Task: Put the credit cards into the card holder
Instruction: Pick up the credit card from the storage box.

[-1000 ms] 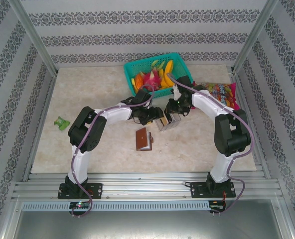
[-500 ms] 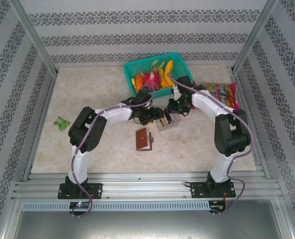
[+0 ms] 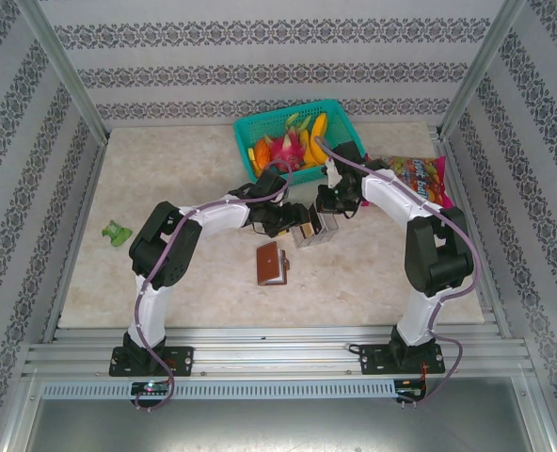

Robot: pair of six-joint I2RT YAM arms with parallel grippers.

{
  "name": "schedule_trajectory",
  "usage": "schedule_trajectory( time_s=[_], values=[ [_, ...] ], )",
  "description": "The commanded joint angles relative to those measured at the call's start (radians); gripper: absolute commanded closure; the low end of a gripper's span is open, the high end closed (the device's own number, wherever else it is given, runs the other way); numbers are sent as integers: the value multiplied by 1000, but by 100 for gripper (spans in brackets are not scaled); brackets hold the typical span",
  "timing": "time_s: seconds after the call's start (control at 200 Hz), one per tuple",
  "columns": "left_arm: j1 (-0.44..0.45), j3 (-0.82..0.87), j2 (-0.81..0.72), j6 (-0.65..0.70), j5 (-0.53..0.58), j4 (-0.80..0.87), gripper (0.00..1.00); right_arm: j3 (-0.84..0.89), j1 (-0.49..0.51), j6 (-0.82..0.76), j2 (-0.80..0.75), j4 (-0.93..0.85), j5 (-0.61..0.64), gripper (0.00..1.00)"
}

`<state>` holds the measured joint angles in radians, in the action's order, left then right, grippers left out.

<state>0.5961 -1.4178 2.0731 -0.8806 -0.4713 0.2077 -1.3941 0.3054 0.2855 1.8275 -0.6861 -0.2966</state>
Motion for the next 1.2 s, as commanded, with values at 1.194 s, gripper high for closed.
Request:
schedule_trajectory(
  time_s=[1.194],
  values=[
    [13, 4, 8, -14, -16, -33, 30, -17, -7, 3, -11, -60, 165, 92]
  ],
)
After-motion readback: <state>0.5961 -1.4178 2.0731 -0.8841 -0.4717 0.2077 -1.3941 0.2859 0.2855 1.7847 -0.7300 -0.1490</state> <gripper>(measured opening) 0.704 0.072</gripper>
